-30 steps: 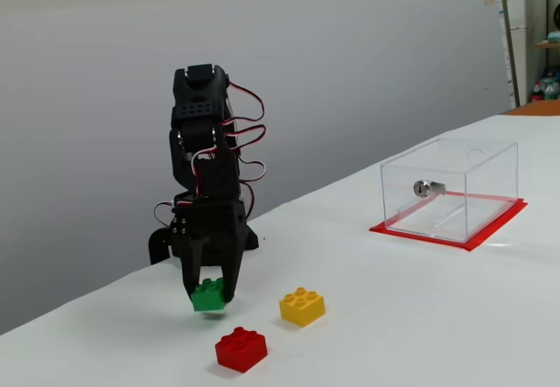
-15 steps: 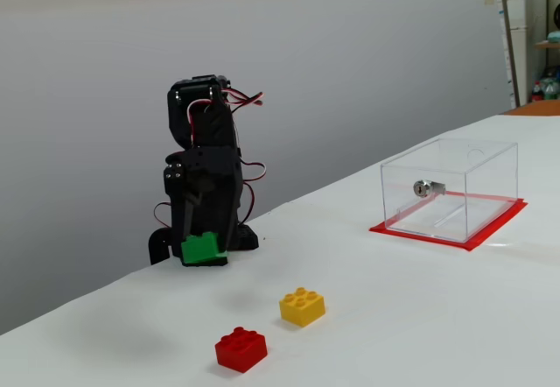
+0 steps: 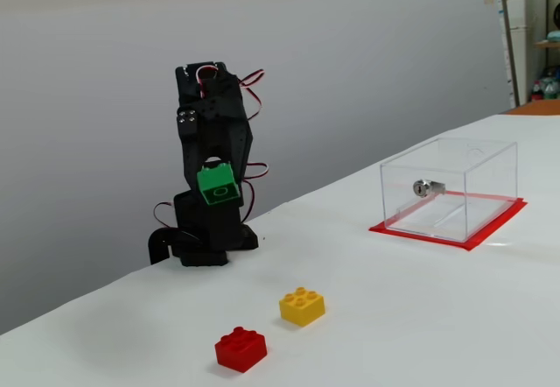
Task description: Pick the green lego brick and place it into the transparent box
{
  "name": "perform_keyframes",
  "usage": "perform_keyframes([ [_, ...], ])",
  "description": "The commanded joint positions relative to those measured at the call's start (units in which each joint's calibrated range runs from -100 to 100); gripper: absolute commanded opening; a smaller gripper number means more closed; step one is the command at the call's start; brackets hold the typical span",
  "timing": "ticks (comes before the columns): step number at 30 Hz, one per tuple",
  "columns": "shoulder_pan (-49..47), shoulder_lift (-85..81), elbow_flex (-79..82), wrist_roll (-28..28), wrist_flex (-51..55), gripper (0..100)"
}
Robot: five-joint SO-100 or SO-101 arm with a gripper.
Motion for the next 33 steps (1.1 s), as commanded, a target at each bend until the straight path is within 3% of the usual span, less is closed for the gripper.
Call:
perform_keyframes([
  [1, -3.6, -4.5, -2.9, 0.3, -0.6, 9],
  [24, -49.3, -8.8, -9.9, 0.2, -0.1, 9],
  [33, -66.6, 2.2, -17.0, 0.2, 0.1, 9],
])
